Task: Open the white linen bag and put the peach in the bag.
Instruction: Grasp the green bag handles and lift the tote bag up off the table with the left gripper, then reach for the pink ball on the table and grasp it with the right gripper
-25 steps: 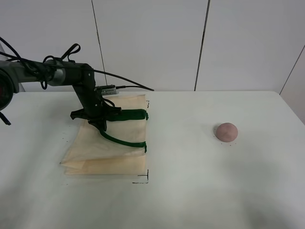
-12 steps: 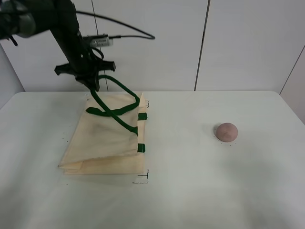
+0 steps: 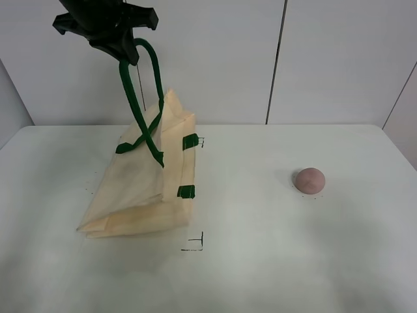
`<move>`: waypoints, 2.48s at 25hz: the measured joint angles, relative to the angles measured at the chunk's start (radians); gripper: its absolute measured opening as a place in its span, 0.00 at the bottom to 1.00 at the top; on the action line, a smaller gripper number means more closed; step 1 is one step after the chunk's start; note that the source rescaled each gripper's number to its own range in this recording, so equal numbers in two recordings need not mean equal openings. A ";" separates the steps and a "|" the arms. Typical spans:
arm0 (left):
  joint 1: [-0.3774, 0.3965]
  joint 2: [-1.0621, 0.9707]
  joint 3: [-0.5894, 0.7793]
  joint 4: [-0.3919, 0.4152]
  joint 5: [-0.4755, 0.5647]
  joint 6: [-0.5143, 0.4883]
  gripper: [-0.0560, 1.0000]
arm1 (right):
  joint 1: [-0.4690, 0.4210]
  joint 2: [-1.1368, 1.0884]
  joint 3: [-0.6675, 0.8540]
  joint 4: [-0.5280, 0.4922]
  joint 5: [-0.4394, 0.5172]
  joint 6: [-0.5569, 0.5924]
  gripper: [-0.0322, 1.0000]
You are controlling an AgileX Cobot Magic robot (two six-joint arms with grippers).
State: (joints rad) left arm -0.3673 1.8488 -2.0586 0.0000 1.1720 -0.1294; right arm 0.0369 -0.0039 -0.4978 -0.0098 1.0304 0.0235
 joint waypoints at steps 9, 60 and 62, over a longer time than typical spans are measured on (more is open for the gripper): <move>-0.006 -0.001 -0.001 0.034 0.000 0.007 0.05 | 0.000 0.293 -0.051 0.004 -0.034 -0.005 1.00; -0.006 0.000 -0.001 0.049 -0.002 0.008 0.05 | 0.000 2.156 -0.971 0.153 -0.270 -0.237 0.09; -0.006 0.000 -0.001 0.049 -0.002 0.009 0.05 | 0.000 2.151 -0.977 0.168 -0.262 -0.237 0.03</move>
State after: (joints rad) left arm -0.3732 1.8485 -2.0594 0.0488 1.1698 -0.1208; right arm 0.0369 2.1474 -1.4744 0.1583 0.7683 -0.2133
